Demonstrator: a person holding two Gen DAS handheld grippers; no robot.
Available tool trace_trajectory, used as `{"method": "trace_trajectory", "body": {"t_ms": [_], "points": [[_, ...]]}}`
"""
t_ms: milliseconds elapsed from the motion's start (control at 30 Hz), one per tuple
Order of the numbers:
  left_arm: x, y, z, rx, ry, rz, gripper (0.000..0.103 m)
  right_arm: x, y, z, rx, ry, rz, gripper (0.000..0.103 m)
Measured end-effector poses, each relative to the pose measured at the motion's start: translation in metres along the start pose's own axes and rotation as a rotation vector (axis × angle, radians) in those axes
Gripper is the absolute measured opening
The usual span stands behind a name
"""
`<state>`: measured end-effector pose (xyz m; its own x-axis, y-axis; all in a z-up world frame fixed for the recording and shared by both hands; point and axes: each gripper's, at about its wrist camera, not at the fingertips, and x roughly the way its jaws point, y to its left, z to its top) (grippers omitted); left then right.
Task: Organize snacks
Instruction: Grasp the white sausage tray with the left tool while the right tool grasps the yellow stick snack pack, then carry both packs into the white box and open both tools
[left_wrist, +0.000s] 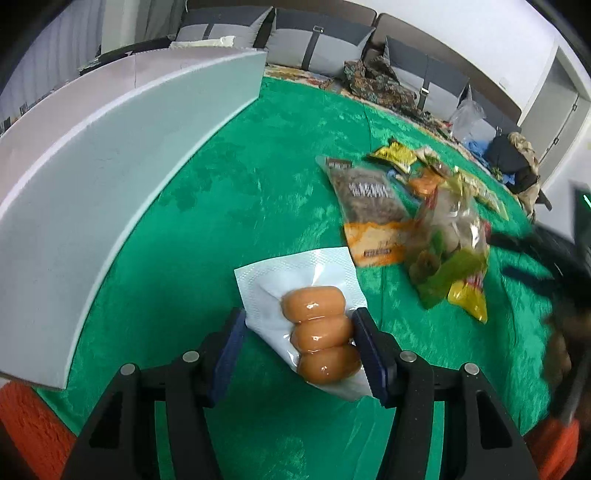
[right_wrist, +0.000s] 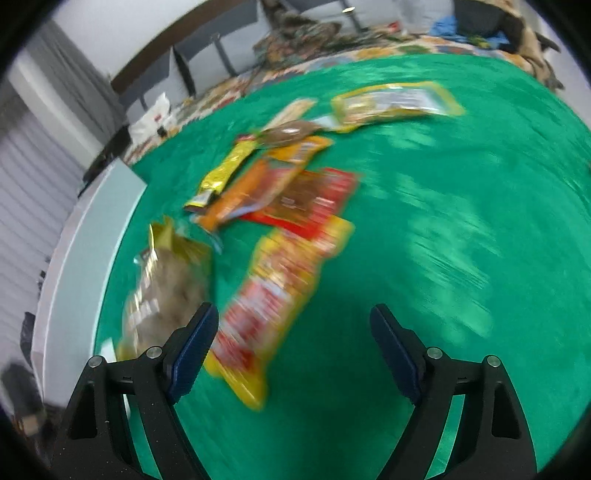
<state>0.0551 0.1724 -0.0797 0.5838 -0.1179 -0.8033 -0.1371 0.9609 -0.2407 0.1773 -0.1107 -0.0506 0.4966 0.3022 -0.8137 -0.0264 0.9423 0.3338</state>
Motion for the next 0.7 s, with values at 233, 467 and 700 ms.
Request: {"method": "trace_trajectory", "body": {"t_ms": [233,467,700], "points": [[-0.013,-0.002,0.002,0.024,-0.041,-0.031,0.058,0.038,0.033,-0.003,-0.166,0.111,-0.221,0.045],[-0.017,-0.010,0.007,0.013,-0.036,-0.124,0.058,-0.012,-0.058,-0.014,0.164,0.173,0.011,0.041],[-0.079,0.027,0.048,-0.126,-0.128,-0.209,0.058,-0.057,-0.067,-0.004,0.362,0.138,0.317,0.041]]}}
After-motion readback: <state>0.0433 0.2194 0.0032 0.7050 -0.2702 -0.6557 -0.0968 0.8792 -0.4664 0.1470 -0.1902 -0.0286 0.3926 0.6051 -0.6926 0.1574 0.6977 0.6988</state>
